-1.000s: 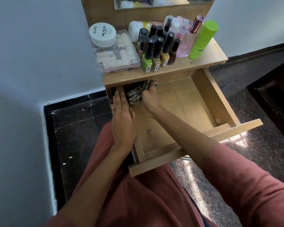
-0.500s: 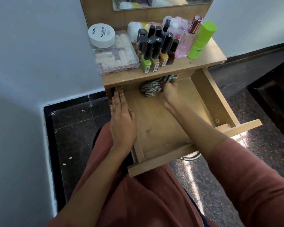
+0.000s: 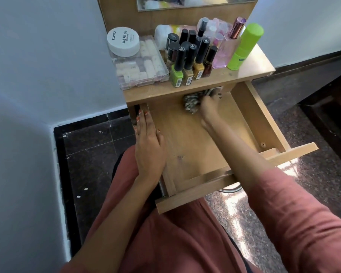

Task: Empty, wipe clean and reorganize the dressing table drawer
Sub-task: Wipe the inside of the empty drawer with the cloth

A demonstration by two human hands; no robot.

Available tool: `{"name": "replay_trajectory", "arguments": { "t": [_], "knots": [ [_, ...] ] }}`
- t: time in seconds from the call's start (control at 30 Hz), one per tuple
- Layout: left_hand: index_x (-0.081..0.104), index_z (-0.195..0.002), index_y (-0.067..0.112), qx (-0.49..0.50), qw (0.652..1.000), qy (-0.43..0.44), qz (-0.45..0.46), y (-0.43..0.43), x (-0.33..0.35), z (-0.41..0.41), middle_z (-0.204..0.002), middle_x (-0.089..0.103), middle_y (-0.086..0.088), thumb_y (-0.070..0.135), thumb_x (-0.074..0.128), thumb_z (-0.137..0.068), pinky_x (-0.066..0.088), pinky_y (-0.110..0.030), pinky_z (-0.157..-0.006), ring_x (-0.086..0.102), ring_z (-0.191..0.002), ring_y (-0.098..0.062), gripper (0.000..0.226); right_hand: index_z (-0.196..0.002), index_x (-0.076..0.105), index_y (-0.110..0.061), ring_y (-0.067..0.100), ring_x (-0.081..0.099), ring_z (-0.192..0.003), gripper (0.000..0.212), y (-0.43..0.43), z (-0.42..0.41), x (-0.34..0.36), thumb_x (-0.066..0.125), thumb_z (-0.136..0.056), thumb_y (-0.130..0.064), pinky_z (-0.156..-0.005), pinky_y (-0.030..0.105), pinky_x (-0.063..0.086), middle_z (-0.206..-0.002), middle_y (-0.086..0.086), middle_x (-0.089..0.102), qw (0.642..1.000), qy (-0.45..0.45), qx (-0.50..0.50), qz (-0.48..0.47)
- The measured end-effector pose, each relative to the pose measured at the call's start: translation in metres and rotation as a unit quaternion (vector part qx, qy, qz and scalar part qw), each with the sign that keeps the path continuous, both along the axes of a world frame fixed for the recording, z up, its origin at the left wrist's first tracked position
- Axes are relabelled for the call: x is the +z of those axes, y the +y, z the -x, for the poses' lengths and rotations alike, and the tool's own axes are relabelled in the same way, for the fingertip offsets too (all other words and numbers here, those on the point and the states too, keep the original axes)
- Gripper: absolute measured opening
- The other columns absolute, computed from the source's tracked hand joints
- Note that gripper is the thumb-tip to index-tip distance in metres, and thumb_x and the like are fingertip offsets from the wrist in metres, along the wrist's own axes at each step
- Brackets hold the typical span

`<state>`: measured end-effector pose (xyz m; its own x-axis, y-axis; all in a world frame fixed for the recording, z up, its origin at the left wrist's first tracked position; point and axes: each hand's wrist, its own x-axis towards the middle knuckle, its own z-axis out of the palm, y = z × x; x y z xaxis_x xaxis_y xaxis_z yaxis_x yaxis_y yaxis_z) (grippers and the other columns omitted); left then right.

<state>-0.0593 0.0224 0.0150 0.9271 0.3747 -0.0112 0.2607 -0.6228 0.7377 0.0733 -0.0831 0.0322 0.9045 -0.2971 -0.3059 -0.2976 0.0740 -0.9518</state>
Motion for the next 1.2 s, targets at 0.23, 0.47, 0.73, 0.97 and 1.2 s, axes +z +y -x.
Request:
{"name": "replay_trajectory", "arguments": {
  "t": [0.23,0.47,0.73,0.97,1.2],
  "knots": [
    [0.010,-0.147,0.017,0.004,1.000,-0.010,0.023,-0.001,0.001,-0.001,-0.157,0.004,0.003,0.015,0.031,-0.098,0.020,-0.041,-0.117,0.002,-0.144,-0.013,0.054,-0.119,0.048,0.006,0.030,0.054,-0.107,0.036,0.056,0.044,0.004,0.032,-0.087,0.014,-0.097,0.037,0.044,-0.114,0.023,0.057,0.977,0.073,0.171,-0.108],
    [0.013,-0.147,0.015,0.011,0.999,-0.017,0.042,-0.002,0.002,0.000,-0.157,0.007,0.001,0.021,0.033,-0.098,0.016,-0.039,-0.119,0.003,-0.144,-0.013,0.053,-0.107,0.052,0.004,0.032,0.056,-0.102,0.034,0.049,0.045,0.016,0.039,-0.078,0.015,-0.089,0.039,0.049,-0.096,0.016,0.059,0.976,0.093,0.193,-0.044],
    [0.010,-0.147,0.013,-0.002,1.000,-0.015,0.024,-0.003,0.005,0.005,-0.156,0.007,-0.001,0.022,0.035,-0.098,0.017,-0.041,-0.118,0.005,-0.144,-0.013,0.055,-0.095,0.067,0.002,0.014,0.059,-0.085,0.031,0.045,0.068,0.012,0.042,-0.081,0.011,-0.073,0.022,0.044,-0.096,0.015,0.070,0.927,-0.065,0.335,0.158],
    [0.012,-0.146,0.011,-0.001,1.000,-0.017,0.002,-0.006,0.002,0.010,-0.156,0.009,-0.004,0.022,0.033,-0.099,0.018,-0.040,-0.118,0.006,-0.144,-0.014,0.053,-0.111,0.064,0.001,0.008,0.056,-0.101,0.035,0.042,0.075,0.015,0.047,-0.081,0.008,-0.078,0.005,0.041,-0.113,0.010,0.067,0.925,-0.093,0.313,0.197],
    [0.012,-0.146,0.011,-0.001,1.000,-0.013,-0.022,-0.010,0.001,0.016,-0.156,0.007,-0.004,0.018,0.033,-0.098,0.009,-0.032,-0.119,0.005,-0.144,-0.015,0.053,-0.101,0.068,-0.004,0.018,0.065,-0.083,0.027,0.044,0.078,0.002,0.049,-0.083,0.001,-0.078,0.034,0.051,-0.091,0.006,0.070,0.962,-0.030,0.233,0.137]
  ]
}}
